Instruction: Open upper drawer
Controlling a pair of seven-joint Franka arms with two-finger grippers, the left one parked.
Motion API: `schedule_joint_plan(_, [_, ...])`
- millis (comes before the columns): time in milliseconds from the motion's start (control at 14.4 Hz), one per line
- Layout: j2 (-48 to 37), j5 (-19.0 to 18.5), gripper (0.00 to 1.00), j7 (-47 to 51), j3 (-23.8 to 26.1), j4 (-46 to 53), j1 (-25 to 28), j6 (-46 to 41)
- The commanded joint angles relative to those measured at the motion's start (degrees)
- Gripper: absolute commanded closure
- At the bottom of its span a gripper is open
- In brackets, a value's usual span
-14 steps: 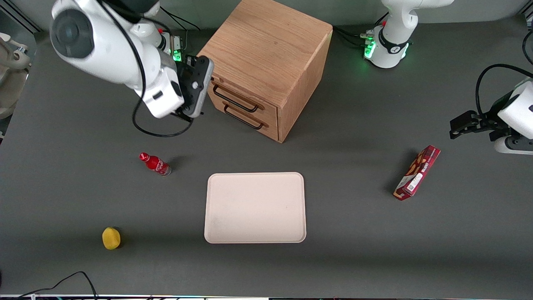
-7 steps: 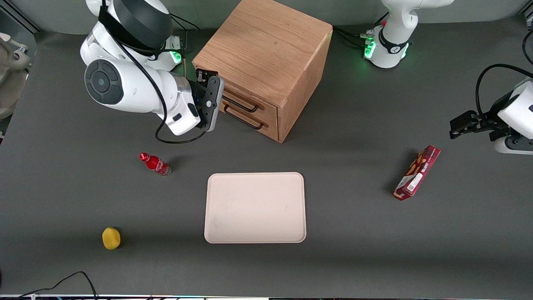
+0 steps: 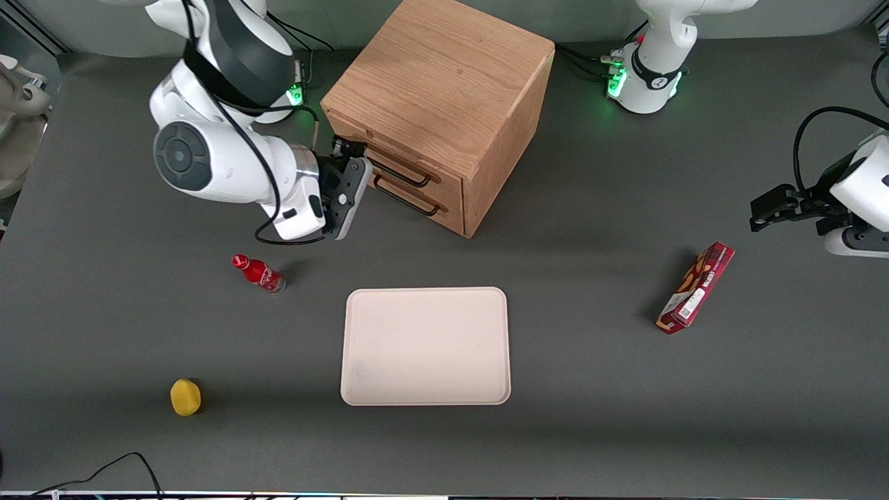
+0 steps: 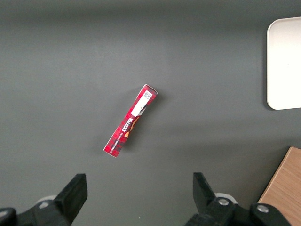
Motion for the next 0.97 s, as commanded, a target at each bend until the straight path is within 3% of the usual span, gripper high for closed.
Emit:
schedule_joint_plan(0, [-3.3, -0.02, 0.0, 1.68, -0.02, -4.14, 0.58, 3.05])
schedule_joint_plan(139, [-2.86, -3.09, 0.0, 1.68, 1.81, -6.24, 0.75, 4.97])
schedule_joint_plan(348, [-3.56, -3.37, 0.0, 1.59, 3.06, -11.17, 0.67, 9.64])
schedule_joint_plan(905, [-4.61, -3.63, 0.0, 1.06, 4.03, -15.57, 0.05, 12.28])
